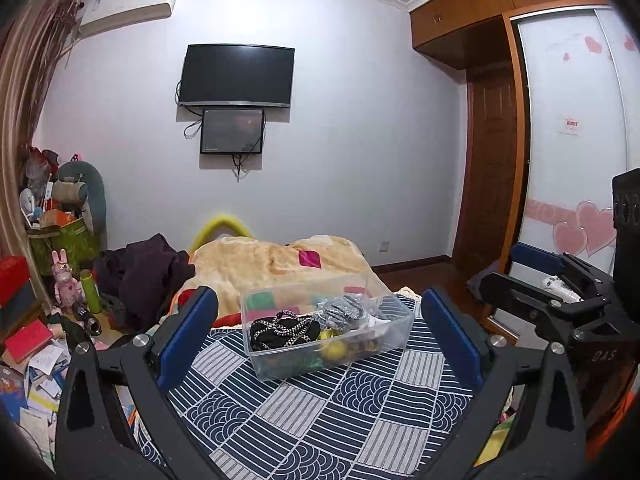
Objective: Organize soft objects
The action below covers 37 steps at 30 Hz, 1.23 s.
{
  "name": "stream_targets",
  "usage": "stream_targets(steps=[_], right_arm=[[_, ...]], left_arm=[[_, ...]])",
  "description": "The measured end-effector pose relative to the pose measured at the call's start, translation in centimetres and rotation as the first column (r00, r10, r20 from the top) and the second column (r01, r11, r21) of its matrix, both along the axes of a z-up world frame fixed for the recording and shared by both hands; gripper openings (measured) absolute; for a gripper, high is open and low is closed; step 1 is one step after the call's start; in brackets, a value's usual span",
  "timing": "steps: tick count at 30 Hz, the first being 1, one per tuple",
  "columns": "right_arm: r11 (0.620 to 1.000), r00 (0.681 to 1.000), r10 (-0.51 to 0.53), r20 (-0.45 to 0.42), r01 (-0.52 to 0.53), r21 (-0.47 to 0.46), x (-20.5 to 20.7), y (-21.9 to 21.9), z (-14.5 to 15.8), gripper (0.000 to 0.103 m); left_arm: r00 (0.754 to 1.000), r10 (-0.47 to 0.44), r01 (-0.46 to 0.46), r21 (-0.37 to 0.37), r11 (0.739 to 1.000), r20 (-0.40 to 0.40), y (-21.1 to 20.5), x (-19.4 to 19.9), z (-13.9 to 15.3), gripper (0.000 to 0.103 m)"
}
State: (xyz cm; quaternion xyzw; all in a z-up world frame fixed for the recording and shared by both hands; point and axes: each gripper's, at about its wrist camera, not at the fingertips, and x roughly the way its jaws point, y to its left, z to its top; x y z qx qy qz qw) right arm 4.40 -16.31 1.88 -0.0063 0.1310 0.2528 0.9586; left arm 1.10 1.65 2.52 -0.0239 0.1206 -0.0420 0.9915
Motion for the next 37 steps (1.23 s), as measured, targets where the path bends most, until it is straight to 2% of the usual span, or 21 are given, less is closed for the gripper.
stream_targets(steps=[12, 26, 37], right_arm=[[1.000, 1.000, 0.002, 0.006, -0.002, 0.004, -0.39, -0.07, 0.11, 0.103], [1.000, 1.000, 0.004, 0.007, -0.004, 0.008, -0.60, -0.07, 0.29, 0.103], [1.000, 1.000, 0.002, 0.001, -0.002, 0.012, -0.41, -0.22, 0.33, 0.103]], left_arm=[[1.000, 0.005, -0.005, 0.013, 1.000, 0.002, -0.39, -0.04, 0.05, 0.103], [1.000, 0.007, -0.007, -0.021, 1.000, -0.002, 0.10, 0.08, 0.07, 0.103], [1.000, 0.005, -0.005, -0.013, 1.000, -0.002, -0.18, 0.06, 0.16, 0.103]])
